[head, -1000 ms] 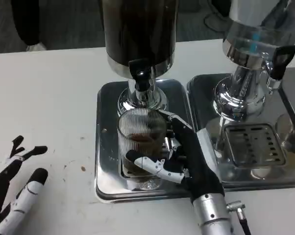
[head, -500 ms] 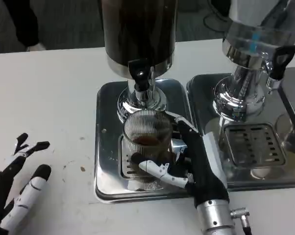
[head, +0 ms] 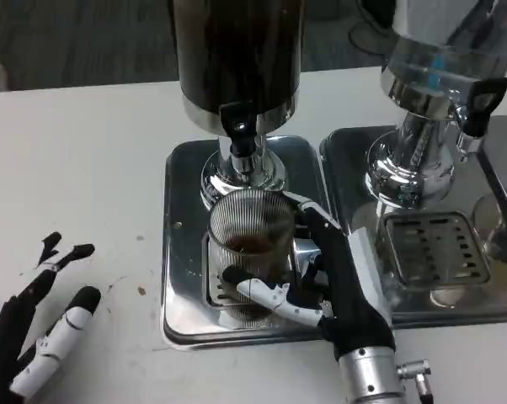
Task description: Grasp the cup under the faucet to collect the drink, then remove the cup.
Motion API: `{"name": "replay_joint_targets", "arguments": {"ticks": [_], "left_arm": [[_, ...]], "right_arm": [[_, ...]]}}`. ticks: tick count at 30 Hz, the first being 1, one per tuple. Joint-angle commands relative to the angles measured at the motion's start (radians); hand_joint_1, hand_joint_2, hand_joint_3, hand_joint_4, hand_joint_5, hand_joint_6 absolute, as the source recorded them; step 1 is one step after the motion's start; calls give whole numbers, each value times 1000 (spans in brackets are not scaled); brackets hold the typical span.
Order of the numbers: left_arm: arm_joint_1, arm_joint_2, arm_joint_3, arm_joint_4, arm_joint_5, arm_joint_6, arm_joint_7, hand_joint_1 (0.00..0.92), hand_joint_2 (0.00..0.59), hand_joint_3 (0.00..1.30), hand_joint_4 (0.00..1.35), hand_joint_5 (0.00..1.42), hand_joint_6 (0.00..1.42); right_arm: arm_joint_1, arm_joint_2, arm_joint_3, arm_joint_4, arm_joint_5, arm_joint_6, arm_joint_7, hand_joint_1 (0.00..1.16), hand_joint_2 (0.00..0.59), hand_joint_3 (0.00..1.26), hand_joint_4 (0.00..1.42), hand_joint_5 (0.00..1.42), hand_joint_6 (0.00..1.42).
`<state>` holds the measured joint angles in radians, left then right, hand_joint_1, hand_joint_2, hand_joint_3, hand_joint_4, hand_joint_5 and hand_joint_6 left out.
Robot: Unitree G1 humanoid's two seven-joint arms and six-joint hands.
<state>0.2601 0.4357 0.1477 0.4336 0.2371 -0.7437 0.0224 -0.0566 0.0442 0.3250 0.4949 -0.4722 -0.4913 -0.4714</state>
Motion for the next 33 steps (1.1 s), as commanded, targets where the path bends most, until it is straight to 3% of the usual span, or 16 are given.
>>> {"name": "replay_joint_targets", "arguments": {"ticks": [1,6,10,17,22,26,33], "left_arm": [[-2,35,0,-16,60,6,23,0,183,226,0,39,0],[27,85,31,-136,197,21,94,0,181,177,0,13,0],[43,121,40,-212,299,86,129,0,180,136,0,0,0],[64,128,23,-257,336,136,139,0,179,111,0,0,0],[96,146,29,-316,402,202,146,0,146,28,0,0,0],[124,157,22,-366,432,241,134,0,143,0,0,0,0],[219,142,18,-505,466,276,129,0,147,0,0,0,0]], "right_arm": [[16,15,-1,-78,-4,-19,-12,909,228,485,636,907,1336],[48,13,6,-106,2,-19,7,904,226,487,636,907,1324],[64,0,9,-127,-1,-19,34,903,226,487,636,907,1320],[131,-17,8,-201,6,-34,55,907,228,487,636,907,1319],[176,-32,2,-285,10,-27,88,907,228,487,636,907,1319],[226,-44,26,-339,-8,-38,104,908,228,492,636,914,1319],[249,-65,33,-387,-6,-32,141,903,226,495,636,917,1319]]}}
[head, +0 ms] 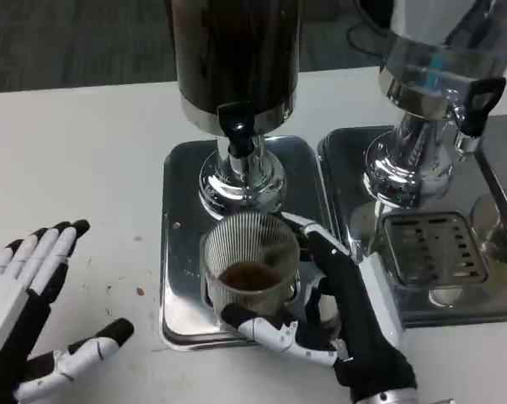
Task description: Grasp the cup under the faucet to collect the drink, then remove the cup.
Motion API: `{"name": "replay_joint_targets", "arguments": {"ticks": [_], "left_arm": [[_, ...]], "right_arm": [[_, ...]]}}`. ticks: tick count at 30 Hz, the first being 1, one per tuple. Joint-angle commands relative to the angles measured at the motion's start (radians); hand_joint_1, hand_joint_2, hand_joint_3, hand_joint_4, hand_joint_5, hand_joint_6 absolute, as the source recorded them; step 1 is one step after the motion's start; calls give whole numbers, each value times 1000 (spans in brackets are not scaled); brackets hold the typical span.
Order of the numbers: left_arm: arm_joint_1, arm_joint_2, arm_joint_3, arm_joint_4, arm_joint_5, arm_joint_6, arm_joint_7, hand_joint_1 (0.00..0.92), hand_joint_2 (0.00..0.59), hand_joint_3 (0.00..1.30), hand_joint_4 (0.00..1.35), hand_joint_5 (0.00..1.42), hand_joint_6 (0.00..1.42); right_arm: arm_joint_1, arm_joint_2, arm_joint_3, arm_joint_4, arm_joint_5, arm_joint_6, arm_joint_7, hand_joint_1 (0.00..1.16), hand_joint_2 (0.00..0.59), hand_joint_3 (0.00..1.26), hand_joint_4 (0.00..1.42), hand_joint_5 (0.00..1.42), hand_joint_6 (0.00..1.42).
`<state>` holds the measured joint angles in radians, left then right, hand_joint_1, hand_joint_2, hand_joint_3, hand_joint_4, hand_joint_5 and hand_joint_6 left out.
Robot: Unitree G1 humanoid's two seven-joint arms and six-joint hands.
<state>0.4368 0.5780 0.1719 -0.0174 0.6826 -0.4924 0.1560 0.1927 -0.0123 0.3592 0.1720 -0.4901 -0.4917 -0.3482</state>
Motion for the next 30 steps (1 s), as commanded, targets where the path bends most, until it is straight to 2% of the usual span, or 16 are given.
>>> {"name": "replay_joint_targets", "arguments": {"ticks": [1,4,11,14,17,22,24,27,30], "left_arm": [[57,-5,-7,-70,27,34,-3,0,147,0,0,0,0],[89,-16,-6,-101,39,53,3,0,147,0,0,0,0],[165,-25,1,-140,50,114,-14,0,130,0,0,0,0],[188,-31,-4,-171,59,138,-19,0,124,0,0,0,0],[222,-68,-9,-228,68,163,-4,0,121,0,0,0,0],[266,-94,-1,-259,98,170,17,0,118,0,0,0,0],[286,-109,-7,-278,125,180,29,0,117,0,0,0,0],[304,-136,-20,-301,157,194,42,0,117,0,0,0,0],[317,-147,-24,-304,173,193,61,0,116,0,0,0,0]], "right_arm": [[3,-17,-5,-80,5,-29,24,902,226,495,636,917,1319],[23,-25,-15,-109,30,-24,47,900,225,495,636,918,1319],[79,-26,2,-155,52,-33,93,898,225,498,636,920,1319],[102,-42,-5,-191,57,-38,109,898,225,500,636,925,1319],[103,-77,-23,-222,75,-39,148,897,223,501,636,927,1319],[116,-61,-17,-227,86,-43,149,892,221,501,636,928,1329],[126,-75,-24,-236,61,-58,138,892,222,503,636,929,1332],[140,-81,-36,-237,85,-62,148,893,223,506,636,929,1334],[152,-85,-32,-252,77,-67,151,893,222,508,641,929,1335]]}}
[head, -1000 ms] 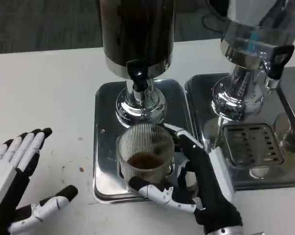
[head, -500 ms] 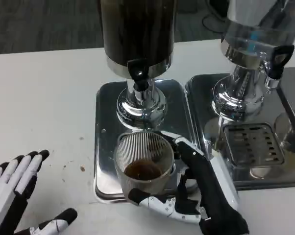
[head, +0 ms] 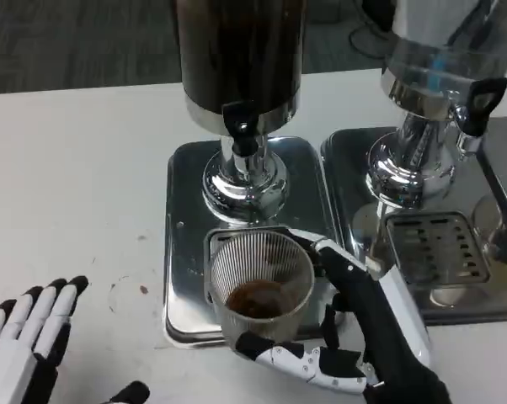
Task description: Grasp the cup under the faucet to collect the drink, then remove the cup.
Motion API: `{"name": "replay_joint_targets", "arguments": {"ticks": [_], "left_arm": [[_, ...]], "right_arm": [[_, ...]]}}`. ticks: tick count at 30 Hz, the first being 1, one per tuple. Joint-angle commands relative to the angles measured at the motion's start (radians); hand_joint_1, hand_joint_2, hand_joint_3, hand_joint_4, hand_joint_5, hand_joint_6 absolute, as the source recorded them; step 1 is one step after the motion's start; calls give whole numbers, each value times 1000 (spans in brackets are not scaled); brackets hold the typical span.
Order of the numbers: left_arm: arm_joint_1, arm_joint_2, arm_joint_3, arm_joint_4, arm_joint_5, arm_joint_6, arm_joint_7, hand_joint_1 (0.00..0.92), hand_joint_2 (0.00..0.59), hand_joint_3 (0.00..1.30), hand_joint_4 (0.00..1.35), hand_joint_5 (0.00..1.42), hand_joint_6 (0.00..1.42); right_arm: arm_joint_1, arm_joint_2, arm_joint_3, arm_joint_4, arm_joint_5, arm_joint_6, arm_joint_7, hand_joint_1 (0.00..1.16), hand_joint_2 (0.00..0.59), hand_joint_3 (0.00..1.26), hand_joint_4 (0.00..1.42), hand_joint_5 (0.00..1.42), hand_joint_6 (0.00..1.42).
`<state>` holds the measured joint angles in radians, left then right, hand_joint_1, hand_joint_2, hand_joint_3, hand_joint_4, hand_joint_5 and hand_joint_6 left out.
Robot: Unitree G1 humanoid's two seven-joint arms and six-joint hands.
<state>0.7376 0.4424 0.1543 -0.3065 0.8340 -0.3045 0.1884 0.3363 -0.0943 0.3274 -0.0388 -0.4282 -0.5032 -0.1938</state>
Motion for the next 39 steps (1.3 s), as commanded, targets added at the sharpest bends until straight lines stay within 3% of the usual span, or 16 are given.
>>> {"name": "replay_joint_targets", "arguments": {"ticks": [1,5,11,39], "left_arm": [[19,-14,-8,-14,29,6,36,0,116,0,0,0,0],[30,-18,-17,-17,61,5,64,0,115,0,0,0,0],[21,-19,-26,-4,73,8,82,0,115,0,0,0,0],[7,-20,-54,6,79,29,90,0,122,0,0,0,0]], "right_arm": [[17,-4,0,-50,16,-56,-2,894,221,508,642,929,1335],[47,-16,2,-85,16,-59,7,894,219,509,644,933,1336],[77,-1,4,-103,-2,-51,-10,890,216,510,645,934,1336],[74,3,-1,-87,9,-52,-5,883,213,524,654,946,1336]]}}
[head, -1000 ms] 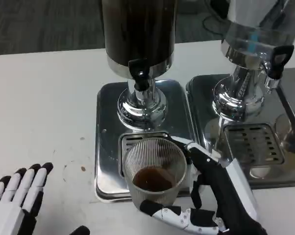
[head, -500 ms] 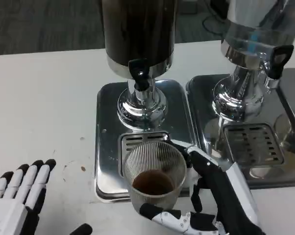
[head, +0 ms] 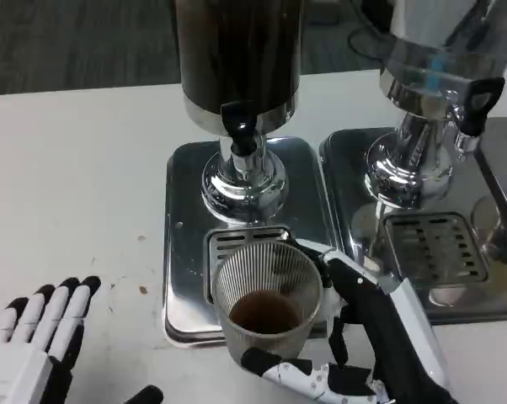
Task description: Grasp the cup under the faucet to collect the drink, then remove the cup.
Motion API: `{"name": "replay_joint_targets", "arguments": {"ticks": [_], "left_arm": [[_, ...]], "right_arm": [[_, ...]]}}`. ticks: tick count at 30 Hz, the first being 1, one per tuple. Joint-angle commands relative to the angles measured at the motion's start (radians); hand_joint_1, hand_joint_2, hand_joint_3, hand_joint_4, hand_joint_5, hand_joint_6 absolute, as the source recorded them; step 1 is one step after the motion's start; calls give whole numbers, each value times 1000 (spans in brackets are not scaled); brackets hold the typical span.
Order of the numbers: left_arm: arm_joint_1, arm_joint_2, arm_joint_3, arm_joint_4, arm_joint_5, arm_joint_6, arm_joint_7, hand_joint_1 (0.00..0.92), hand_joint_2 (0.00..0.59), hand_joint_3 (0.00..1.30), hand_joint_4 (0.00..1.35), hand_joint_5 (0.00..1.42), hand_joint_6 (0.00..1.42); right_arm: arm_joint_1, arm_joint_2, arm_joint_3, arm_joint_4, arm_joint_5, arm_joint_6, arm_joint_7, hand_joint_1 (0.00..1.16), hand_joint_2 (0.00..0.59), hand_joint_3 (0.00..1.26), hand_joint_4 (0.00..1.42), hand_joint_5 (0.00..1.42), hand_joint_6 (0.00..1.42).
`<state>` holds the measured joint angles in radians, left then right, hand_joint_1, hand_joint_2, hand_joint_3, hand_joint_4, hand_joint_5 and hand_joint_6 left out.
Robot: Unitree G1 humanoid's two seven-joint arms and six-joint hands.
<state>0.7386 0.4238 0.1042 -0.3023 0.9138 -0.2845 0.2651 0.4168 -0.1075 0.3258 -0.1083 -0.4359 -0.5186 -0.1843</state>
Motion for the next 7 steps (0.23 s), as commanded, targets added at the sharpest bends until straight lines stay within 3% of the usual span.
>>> {"name": "replay_joint_targets", "arguments": {"ticks": [1,7], "left_arm": [[6,-2,-4,1,0,10,13,0,122,0,0,0,0],[5,1,-4,1,-1,12,10,0,122,0,0,0,0]], "right_arm": [[-6,18,0,-17,19,-37,-14,883,213,524,654,946,1336],[-8,21,3,-16,20,-33,-11,883,213,524,654,946,1336]]}}
